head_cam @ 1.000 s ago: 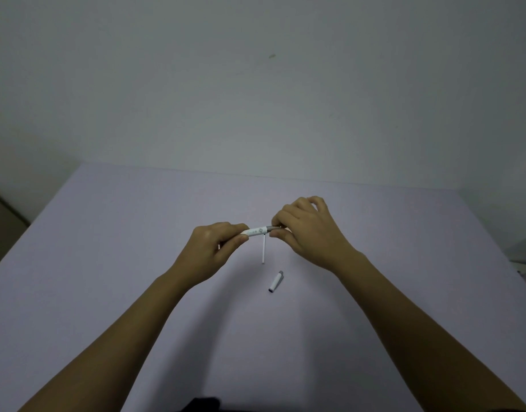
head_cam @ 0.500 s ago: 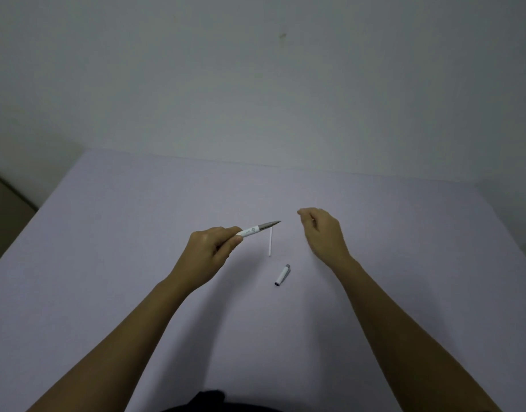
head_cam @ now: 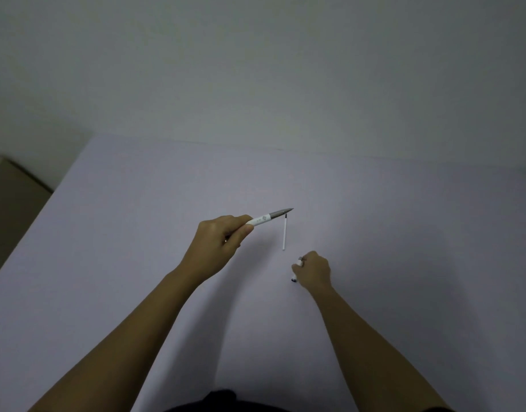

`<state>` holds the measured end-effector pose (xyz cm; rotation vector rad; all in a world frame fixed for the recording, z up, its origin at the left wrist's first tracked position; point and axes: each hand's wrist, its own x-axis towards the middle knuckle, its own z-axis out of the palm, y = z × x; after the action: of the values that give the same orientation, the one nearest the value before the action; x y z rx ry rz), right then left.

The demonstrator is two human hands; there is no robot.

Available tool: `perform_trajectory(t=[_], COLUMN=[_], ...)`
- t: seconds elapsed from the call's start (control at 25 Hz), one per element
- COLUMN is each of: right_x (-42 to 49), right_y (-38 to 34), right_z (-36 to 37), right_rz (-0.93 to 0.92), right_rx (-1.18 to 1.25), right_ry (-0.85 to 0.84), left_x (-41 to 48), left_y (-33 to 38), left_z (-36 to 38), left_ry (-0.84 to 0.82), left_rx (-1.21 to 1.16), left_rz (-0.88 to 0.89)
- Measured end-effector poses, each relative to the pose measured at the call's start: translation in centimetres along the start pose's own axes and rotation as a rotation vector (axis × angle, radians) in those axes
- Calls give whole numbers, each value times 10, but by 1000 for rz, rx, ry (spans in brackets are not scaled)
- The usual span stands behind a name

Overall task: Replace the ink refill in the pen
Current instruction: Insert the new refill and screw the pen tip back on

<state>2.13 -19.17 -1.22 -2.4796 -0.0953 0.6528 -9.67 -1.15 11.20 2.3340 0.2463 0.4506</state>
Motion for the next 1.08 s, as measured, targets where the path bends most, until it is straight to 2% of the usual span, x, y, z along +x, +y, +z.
perform_trajectory(t=[0.08,0.2,0.32,0.4,0.52,1.08], right_x=[6,13,13,9,1,-25], right_y=[-2,-14,-37,-52,-66,-86], right_z=[-5,-25,-54,-73,-86,-79], right_rz=[56,109,33,-40,-127,-256], right_rx=[103,566,1008,1145,1193,1123], right_ry=[4,17,-1,-18,-88,-222], left_x=[-1,-6,-10,-10,-8,3], left_y=[-3,-10,-16,-17,-15,-1], left_z=[2,7,12,15,18,20], left_ry=[-7,-20,-17,-7,11,75], left_rx=[-7,-18,-32,-49,-56,-71], left_rz=[-13,-39,-93,-114,-113,-55])
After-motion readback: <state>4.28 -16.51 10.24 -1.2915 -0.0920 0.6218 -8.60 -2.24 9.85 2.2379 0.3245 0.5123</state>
